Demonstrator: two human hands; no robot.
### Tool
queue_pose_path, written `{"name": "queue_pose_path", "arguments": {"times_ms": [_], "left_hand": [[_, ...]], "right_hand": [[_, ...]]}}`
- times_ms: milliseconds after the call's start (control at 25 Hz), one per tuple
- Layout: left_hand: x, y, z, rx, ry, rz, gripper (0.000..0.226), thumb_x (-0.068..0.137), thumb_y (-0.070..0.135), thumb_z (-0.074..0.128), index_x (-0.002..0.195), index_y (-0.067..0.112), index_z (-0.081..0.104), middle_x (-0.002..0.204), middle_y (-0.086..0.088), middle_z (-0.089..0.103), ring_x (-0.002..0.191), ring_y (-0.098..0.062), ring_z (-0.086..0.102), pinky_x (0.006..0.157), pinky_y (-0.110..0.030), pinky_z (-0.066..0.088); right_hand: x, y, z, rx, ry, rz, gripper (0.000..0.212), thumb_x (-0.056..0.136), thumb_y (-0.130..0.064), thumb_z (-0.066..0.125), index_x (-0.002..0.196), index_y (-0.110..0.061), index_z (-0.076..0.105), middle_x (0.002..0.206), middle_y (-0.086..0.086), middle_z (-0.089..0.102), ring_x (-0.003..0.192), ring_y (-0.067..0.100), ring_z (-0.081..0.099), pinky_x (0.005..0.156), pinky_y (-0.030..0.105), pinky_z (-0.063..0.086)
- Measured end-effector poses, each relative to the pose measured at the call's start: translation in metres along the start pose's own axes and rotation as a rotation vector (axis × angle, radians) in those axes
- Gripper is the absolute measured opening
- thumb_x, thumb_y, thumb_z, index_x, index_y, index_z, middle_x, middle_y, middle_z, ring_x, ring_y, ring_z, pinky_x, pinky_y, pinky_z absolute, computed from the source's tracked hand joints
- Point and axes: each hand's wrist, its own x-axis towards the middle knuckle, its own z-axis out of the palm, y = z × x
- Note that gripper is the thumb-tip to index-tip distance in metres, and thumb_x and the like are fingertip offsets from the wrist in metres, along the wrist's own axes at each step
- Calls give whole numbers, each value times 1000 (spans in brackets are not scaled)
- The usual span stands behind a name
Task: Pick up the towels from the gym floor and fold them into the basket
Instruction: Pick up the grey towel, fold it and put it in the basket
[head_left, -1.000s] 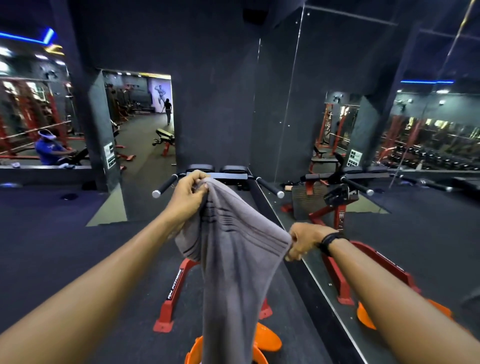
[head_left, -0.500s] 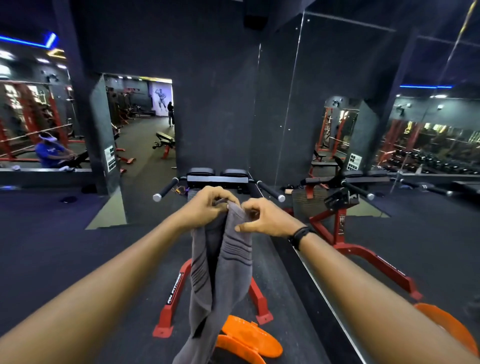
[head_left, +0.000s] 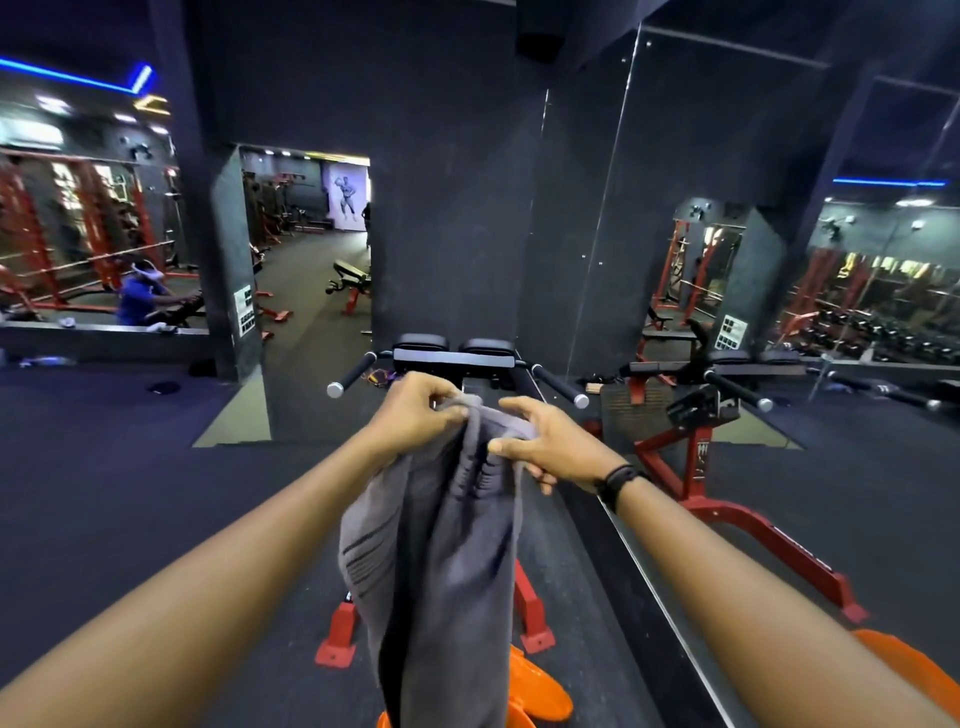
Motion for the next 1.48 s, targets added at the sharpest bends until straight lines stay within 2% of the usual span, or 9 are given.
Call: {"name": "queue_pose_path", "arguments": {"times_ms": [280, 440, 560, 720, 840, 920, 1160, 1280, 1480], "left_hand": [[-8, -9, 17, -420, -239, -11, 28, 70, 30, 80, 86, 11, 66, 78, -8, 65, 73, -16, 56, 65, -27, 44], [-29, -52, 6, -73, -689, -164, 43, 61, 53, 78, 79, 15, 69, 73, 7, 70, 67, -7, 64, 61, -20, 50], [-35, -49, 13, -322, -407, -215, 24, 85, 23, 69, 77, 1, 64, 61, -2, 60, 53, -9, 52, 48, -18, 40], [-25, -12, 40, -570, -39, -247, 21, 90, 10, 64, 71, 7, 55, 48, 4, 53, 42, -5, 47, 40, -17, 38], [-17, -5, 62, -535, 10, -273, 28, 89, 17, 66, 64, 9, 56, 57, -2, 51, 53, -13, 43, 50, -22, 36], [-15, -11, 72, -425, 43, -250, 25, 83, 23, 72, 65, 9, 62, 65, -1, 49, 65, -13, 42, 61, -28, 35], [-27, 8, 81, -439, 128, -245, 4, 80, 9, 75, 81, 12, 77, 71, 6, 72, 72, -5, 60, 70, -27, 51], [-28, 14, 81, -602, 78, -280, 11, 85, 5, 68, 94, 7, 75, 84, -6, 75, 83, -16, 69, 79, -33, 57], [-31, 21, 84, -714, 66, -311, 19, 93, 7, 58, 106, -2, 68, 88, -7, 72, 70, -2, 66, 62, -14, 52]], "right_hand": [[-2, -11, -3, -211, 117, -175, 13, 90, -23, 64, 82, -14, 65, 44, -3, 55, 30, 9, 46, 34, 16, 34], [-4, 2, -25, -257, 394, -60, 26, 90, -24, 64, 74, -5, 56, 45, 2, 56, 29, 15, 48, 34, 18, 35], [-3, 14, -41, -284, 448, 41, 20, 91, -24, 62, 85, -8, 51, 50, 4, 58, 29, 7, 46, 36, 16, 36], [3, 15, -36, -474, 247, 92, 17, 97, -27, 49, 88, -16, 40, 79, 5, 58, 70, 14, 56, 68, 26, 41], [7, 14, -27, -647, 229, 99, 29, 92, -26, 55, 66, -21, 41, 88, 13, 65, 87, 30, 59, 84, 38, 48], [5, 12, -25, -614, 222, 140, 32, 88, -25, 60, 58, -18, 50, 75, 9, 63, 74, 26, 57, 87, 37, 44], [-10, -1, -23, 53, -9, 210, 19, 81, 10, 52, 87, 5, 70, 62, 11, 61, 53, 13, 50, 56, 22, 46], [-14, 0, -24, -199, 57, 39, 15, 81, 1, 66, 75, -10, 74, 70, 13, 70, 57, 10, 60, 61, 22, 53], [-8, 8, -12, -593, 177, -82, 24, 76, -41, 77, 68, -19, 72, 68, 2, 64, 69, 14, 58, 62, 30, 49]]}}
